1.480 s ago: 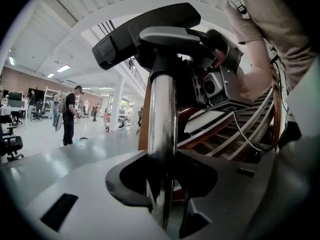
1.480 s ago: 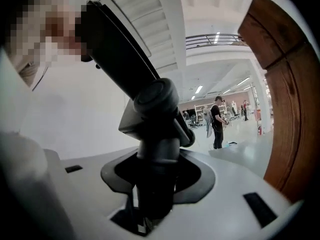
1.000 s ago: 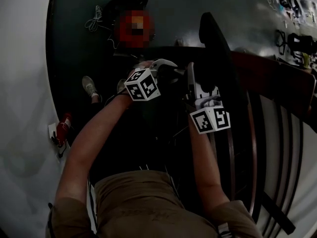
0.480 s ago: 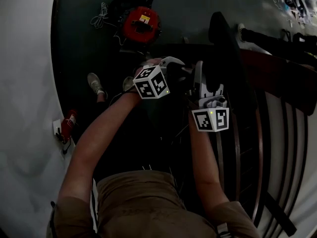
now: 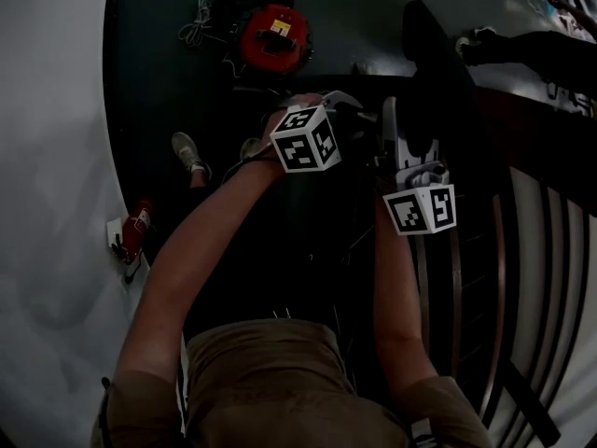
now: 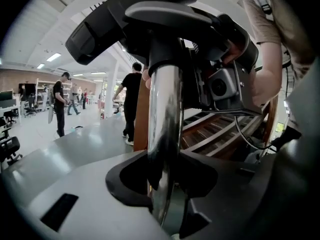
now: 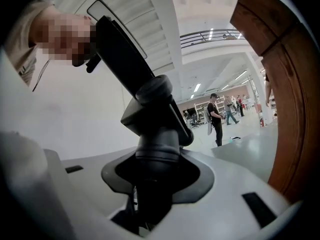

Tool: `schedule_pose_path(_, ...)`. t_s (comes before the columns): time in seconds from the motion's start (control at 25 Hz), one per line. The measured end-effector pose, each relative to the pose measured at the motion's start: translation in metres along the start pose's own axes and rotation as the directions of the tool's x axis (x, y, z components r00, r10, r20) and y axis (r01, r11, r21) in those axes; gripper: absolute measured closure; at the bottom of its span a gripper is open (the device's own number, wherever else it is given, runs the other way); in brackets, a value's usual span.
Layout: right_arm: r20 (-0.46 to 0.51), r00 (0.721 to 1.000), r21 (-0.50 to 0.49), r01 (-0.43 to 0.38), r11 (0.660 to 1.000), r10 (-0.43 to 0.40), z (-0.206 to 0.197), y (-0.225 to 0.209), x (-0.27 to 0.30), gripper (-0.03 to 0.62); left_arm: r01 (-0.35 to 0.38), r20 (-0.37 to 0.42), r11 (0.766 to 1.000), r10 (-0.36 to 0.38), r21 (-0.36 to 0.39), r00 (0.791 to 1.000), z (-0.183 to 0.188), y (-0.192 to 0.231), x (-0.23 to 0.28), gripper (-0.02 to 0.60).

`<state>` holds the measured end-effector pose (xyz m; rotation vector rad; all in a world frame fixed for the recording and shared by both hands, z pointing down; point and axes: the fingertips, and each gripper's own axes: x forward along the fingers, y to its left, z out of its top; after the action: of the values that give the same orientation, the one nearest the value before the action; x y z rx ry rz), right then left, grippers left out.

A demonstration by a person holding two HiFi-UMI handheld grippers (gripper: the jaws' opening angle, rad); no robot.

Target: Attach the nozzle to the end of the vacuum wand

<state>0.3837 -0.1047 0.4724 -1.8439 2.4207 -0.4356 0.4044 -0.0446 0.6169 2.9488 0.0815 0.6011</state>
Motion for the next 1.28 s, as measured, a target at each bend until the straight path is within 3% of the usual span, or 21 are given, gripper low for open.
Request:
schedule_pose_path(0.08,0.075,0.996,0.004,0.049,0.999,-0.049,0.002,-0.006,-0.001,0.435,0.022,-0.017,1.0,-0.022,-0.005,1.0,0.0,0.001,0.001,0.436)
schedule_pose_path(0.2,0.141,0.987,0.016,0.082,0.997,-0.083,0.002,-0.014,0.0,0.442,-0.018,-0.004,0.999,0.018,-0.029,1.0,0.002,0.004,0.007,0.439)
schedule_pose_path(0.32,0.028,0.999,-0.01,-0.021,1.0,0.021,-0.002,-0.004,0.02,0.445,-0.077,-0.03,0.997,0.076,-0.028,0.997,0.001,0.019,0.0,0.442)
schedule_pose_path(0.4,0.006,0.998,-0.032,-0.06,0.998,0.061,-0.006,0.002,0.029,0.447,-0.121,-0.042,0.992,0.12,-0.043,0.992,-0.002,0.028,-0.005,0.44)
schedule_pose_path(0.56,0.067,0.997,-0.041,-0.035,0.999,0.037,-0.008,-0.003,0.023,0.453,-0.131,-0.05,0.99,0.129,-0.049,0.99,-0.005,0.024,0.0,0.44)
schedule_pose_path(0.76,-0.01,1.0,-0.12,0.017,0.993,-0.018,-0.01,-0.003,0.014,0.448,-0.113,-0.053,0.993,0.111,-0.019,0.992,-0.001,0.013,0.002,0.442)
schedule_pose_path(0.88,-0.064,0.998,-0.139,-0.019,0.99,0.011,-0.017,0.003,0.012,0.444,-0.099,-0.03,0.995,0.098,-0.015,0.995,-0.001,0.012,-0.002,0.442)
schedule_pose_path(1.0,-0.096,0.995,-0.123,-0.048,0.991,0.037,-0.025,0.006,0.003,0.392,-0.094,-0.012,0.995,0.093,-0.027,0.996,-0.003,0.014,-0.007,0.442)
schedule_pose_path(1.28,-0.121,0.992,-0.07,-0.055,0.996,0.046,-0.018,0.009,-0.005,0.418,-0.085,-0.018,0.996,0.085,-0.024,0.996,-0.003,0.014,-0.009,0.442)
